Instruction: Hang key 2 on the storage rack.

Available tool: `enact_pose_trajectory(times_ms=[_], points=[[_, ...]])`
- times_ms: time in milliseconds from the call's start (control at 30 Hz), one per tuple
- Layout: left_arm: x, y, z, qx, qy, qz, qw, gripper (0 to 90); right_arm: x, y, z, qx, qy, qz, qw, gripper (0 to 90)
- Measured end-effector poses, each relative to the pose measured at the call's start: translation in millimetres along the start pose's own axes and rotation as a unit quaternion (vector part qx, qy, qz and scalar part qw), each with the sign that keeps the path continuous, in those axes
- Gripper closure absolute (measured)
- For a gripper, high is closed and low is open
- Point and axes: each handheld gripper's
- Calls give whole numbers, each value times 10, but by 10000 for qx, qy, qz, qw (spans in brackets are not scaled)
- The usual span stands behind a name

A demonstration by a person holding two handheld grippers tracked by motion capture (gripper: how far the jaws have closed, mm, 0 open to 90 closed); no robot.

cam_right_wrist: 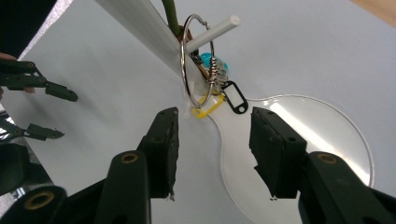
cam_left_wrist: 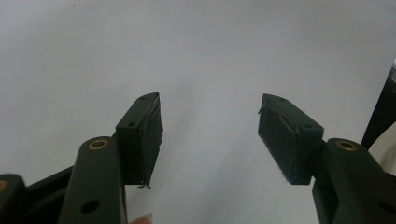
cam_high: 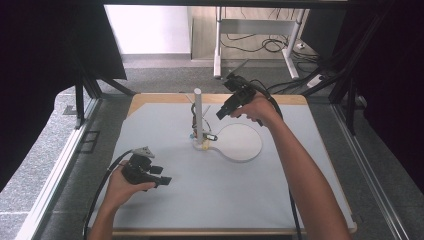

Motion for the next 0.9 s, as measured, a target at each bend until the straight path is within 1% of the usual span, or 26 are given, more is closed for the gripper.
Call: enact_pose_trajectory(times_ms=[133,233,267,300,333,367,400,433,500,533,567,600,667,700,733,833,900], points=[[-12,-21,5,-7,-12,-48,10000,399,-91,-110,195,-157,56,58,9998,515],[-31,-44,21,-15,3,-77,10000,398,-108,-183,345,-323,34,32,9995,513],[-35,-53,26,22,37,-90,9999,398,-111,-203,406,-393,31,24,9992,511],[-43,-57,38,-2,57,-99,9999,398,-115,-222,468,-420,8,40,9991,508],[-50,-62,39,7,56,-95,9999,398,-123,-243,568,-470,-23,69,9989,507],[-61,-60,41,-19,41,-91,9999,398,-130,-250,620,-497,-21,78,9987,506],[-61,-68,43,12,83,-96,9999,397,-136,-256,674,-522,-26,77,9986,505],[-60,-72,44,16,91,-104,9999,397,-143,-261,766,-569,-43,73,9983,503],[-63,-72,45,20,68,-103,9999,397,-147,-261,901,-643,-92,22,9979,502],[-61,-70,47,18,54,-99,9999,397,-151,-255,998,-694,-120,-31,9975,500],[-54,-66,46,17,74,-103,9999,398,-155,-249,1056,-713,-132,-49,9974,497],[-56,-54,45,-11,28,-102,9999,398,-160,-240,1134,-745,-148,-84,9971,496],[-51,-43,44,6,30,-96,9999,397,-174,-211,1321,-848,-179,-182,9961,493],[-48,-36,41,20,33,-115,9999,397,-181,-199,1384,-873,-172,-190,9959,492],[-47,-28,41,19,26,-111,9999,397,-191,-180,1494,-939,-141,-182,9953,493],[-53,-13,38,81,-3,-105,9999,397,-227,-107,1758,-1052,-104,-254,9941,493],[-55,2,39,59,-5,-89,9999,397,-259,-51,1911,-1095,-39,-251,9937,495]])
Point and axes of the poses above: each handheld gripper's, and its own axes: y roughly forward along the jaws, z roughly out of its underside, x roughly to its left, and after that the axes turned 3 degrees about x, right-handed
